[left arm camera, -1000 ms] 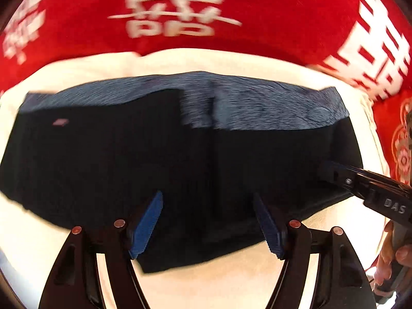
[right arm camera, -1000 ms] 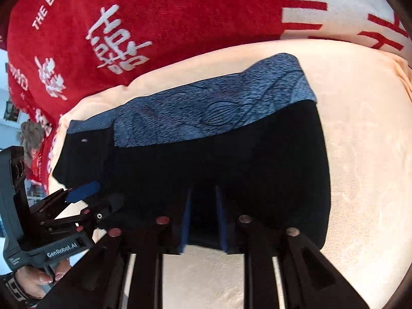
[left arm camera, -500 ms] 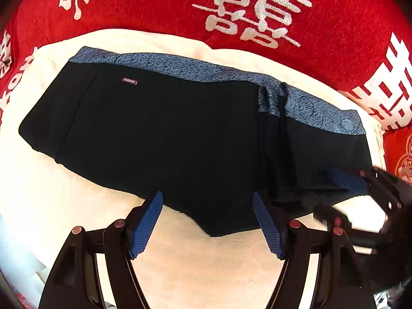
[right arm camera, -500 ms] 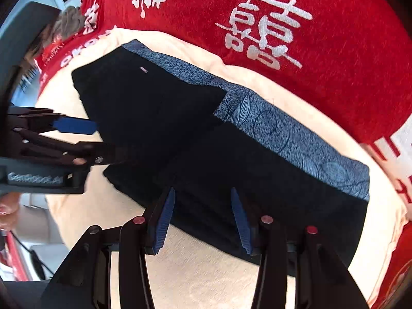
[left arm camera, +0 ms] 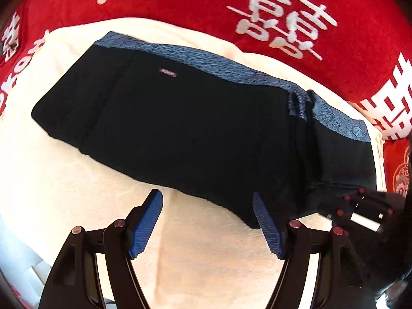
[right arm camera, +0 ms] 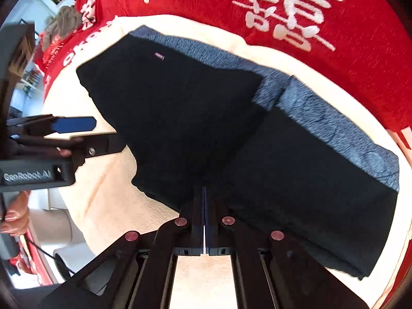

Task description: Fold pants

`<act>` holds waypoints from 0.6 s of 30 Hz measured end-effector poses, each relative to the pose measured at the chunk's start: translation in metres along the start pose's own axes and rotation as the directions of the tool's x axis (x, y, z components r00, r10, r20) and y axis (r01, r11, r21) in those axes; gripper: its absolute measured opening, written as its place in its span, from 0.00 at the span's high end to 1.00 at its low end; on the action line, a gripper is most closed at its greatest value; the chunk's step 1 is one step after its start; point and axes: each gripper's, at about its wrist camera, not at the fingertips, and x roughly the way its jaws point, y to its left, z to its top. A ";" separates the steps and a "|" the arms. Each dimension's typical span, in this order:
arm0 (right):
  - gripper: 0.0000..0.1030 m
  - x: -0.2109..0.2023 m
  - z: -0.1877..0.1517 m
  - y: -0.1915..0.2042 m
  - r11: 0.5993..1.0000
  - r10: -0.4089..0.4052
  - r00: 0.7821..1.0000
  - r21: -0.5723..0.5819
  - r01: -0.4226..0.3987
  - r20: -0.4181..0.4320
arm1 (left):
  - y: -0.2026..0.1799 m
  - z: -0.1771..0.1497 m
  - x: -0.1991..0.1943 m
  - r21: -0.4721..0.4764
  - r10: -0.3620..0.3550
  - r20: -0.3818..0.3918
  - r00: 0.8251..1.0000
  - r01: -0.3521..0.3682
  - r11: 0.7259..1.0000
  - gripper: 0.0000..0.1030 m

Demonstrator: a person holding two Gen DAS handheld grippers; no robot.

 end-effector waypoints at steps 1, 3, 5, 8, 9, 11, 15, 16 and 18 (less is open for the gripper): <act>0.99 0.000 -0.001 0.001 0.999 0.013 1.000 0.034 -0.012 -0.001 | 0.003 0.000 0.000 -0.001 0.000 0.002 1.000 0.000 1.000 0.29; 0.91 0.001 -0.003 0.000 0.995 0.026 0.999 0.096 -0.023 -0.022 | 0.008 -0.002 -0.001 -0.001 0.006 0.001 1.000 -0.006 1.000 0.29; 0.72 -0.002 -0.007 -0.001 0.990 0.030 0.999 0.142 -0.024 -0.039 | 0.015 -0.003 0.000 -0.014 0.004 -0.013 1.000 -0.005 1.000 0.29; 0.50 -0.009 -0.014 -0.002 0.985 0.021 0.999 0.173 -0.013 -0.040 | 0.025 -0.004 -0.001 -0.046 -0.014 -0.013 1.000 0.013 0.999 0.29; 0.50 -0.011 -0.017 -0.002 0.984 0.019 0.999 0.180 -0.010 -0.046 | 0.028 -0.004 -0.002 -0.052 -0.016 -0.010 1.000 0.015 0.999 0.29; 0.50 -0.011 -0.019 -0.003 0.981 0.014 0.998 0.195 -0.001 -0.062 | 0.034 -0.004 -0.003 -0.064 -0.017 -0.006 1.000 0.016 0.998 0.29; 0.49 -0.007 -0.023 -0.002 0.975 -0.002 0.996 0.222 0.023 -0.094 | 0.045 -0.002 -0.002 -0.092 -0.028 -0.007 1.000 0.027 0.995 0.29; 0.49 -0.006 -0.022 -0.001 0.974 -0.003 0.995 0.225 0.025 -0.098 | 0.048 -0.002 -0.003 -0.099 -0.030 -0.005 1.000 0.030 0.995 0.29; 0.48 -0.004 -0.019 0.002 0.973 -0.008 0.995 0.227 0.032 -0.104 | 0.053 -0.001 -0.003 -0.111 -0.029 -0.002 1.000 0.028 0.993 0.29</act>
